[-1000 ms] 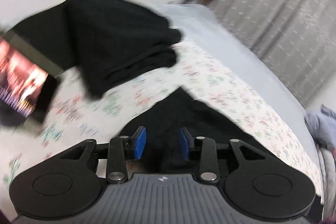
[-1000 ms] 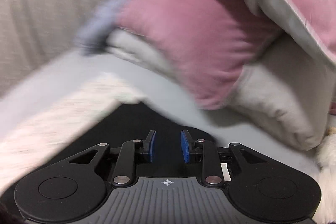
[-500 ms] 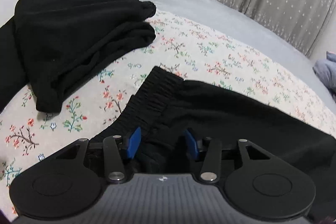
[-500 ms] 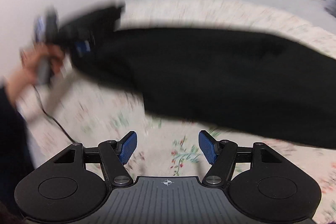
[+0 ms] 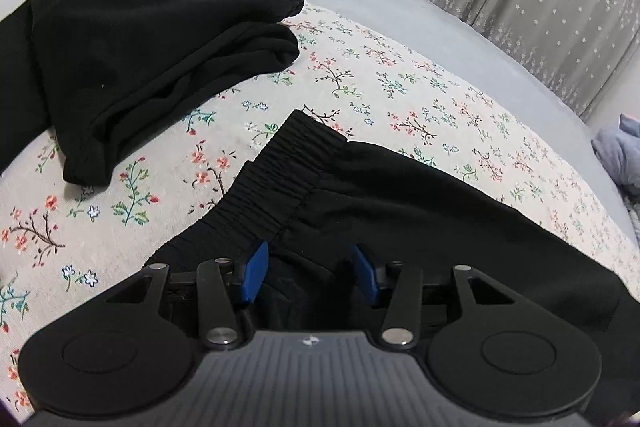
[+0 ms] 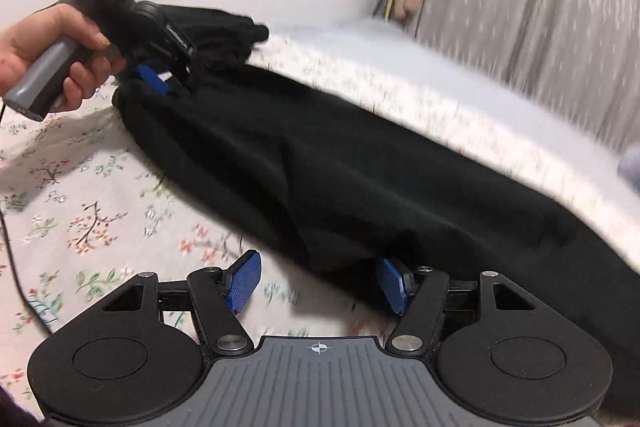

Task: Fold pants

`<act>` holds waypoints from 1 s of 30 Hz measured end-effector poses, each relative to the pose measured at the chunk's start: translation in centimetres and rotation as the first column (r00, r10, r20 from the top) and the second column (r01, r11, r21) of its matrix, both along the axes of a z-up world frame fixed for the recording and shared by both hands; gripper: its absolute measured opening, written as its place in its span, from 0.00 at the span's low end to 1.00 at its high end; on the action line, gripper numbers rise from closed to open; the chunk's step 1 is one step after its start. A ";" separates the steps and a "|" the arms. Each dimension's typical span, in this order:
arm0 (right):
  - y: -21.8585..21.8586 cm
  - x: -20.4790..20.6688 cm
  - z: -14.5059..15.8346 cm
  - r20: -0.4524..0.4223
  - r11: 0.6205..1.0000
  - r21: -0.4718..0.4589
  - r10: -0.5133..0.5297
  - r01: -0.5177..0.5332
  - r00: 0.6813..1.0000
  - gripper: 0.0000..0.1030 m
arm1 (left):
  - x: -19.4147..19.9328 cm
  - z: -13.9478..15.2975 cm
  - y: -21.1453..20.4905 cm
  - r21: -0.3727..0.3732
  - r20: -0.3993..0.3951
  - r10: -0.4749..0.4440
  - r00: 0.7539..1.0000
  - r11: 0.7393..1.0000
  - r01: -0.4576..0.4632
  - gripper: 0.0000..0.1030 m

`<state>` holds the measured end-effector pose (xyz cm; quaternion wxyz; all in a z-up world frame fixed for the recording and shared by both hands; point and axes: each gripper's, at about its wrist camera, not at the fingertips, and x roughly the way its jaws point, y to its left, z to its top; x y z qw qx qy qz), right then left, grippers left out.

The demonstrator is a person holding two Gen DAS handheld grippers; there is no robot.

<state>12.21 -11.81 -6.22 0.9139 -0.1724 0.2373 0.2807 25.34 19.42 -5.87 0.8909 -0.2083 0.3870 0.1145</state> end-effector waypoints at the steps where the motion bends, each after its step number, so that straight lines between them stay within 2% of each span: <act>1: 0.2 0.2 0.0 0.009 1.000 -0.010 0.001 -0.001 1.000 0.60 | 0.0 0.0 0.1 -0.005 0.000 0.001 1.000 1.000 -0.001 0.60; 5: 0.4 1.9 -0.3 0.019 1.000 -0.021 -0.016 0.016 1.000 0.60 | -0.1 0.1 -0.1 -0.001 -0.002 0.000 1.000 1.000 0.000 0.60; 10: -0.4 3.3 0.9 0.036 0.999 0.041 -0.020 0.018 0.999 0.57 | 0.0 0.1 -0.1 0.002 -0.004 -0.002 1.000 1.000 0.002 0.60; 13: -0.4 4.5 -0.2 0.028 1.000 -0.014 -0.003 0.003 1.000 0.57 | 0.0 0.0 -0.2 0.015 -0.008 -0.009 1.000 1.000 0.009 0.60; 14: -0.5 5.0 -0.5 0.014 1.000 -0.016 -0.004 0.004 1.000 0.53 | 0.0 0.0 -0.2 0.017 -0.008 -0.009 1.000 1.000 0.009 0.60; 16: -1.0 6.0 -0.8 -0.049 0.999 0.046 0.007 -0.005 0.999 0.44 | 0.1 0.0 -0.3 0.020 -0.009 -0.010 1.000 1.000 0.010 0.60; 17: -1.4 6.3 -0.8 -0.075 0.997 0.080 0.016 -0.010 0.997 0.34 | 0.1 -0.1 -0.3 0.022 -0.010 -0.011 1.000 1.000 0.011 0.60; 18: -1.5 6.3 -0.7 -0.092 0.995 0.101 0.034 -0.025 0.995 0.16 | 0.1 -0.1 -0.4 0.025 -0.011 -0.012 1.000 1.000 0.012 0.60; 20: -1.4 5.8 -0.3 -0.077 0.995 0.089 0.055 -0.048 0.996 0.02 | 0.1 -0.1 -0.5 0.034 -0.013 -0.017 1.000 0.999 0.018 0.60; 21: -1.5 5.6 0.1 -0.074 0.994 0.093 0.060 -0.053 0.995 0.02 | 0.2 -0.1 -0.5 0.035 -0.014 -0.020 1.000 0.999 0.021 0.59; 24: -2.9 5.0 2.1 -0.122 0.981 0.186 0.085 -0.061 0.989 0.02 | 0.0 -0.1 -0.3 0.029 -0.015 -0.025 1.000 0.999 0.025 0.59; 30: -7.5 0.2 6.8 -0.203 0.912 0.392 0.212 -0.119 0.956 0.02 | -1.5 0.2 0.8 -0.005 -0.029 -0.043 0.999 0.999 0.043 0.52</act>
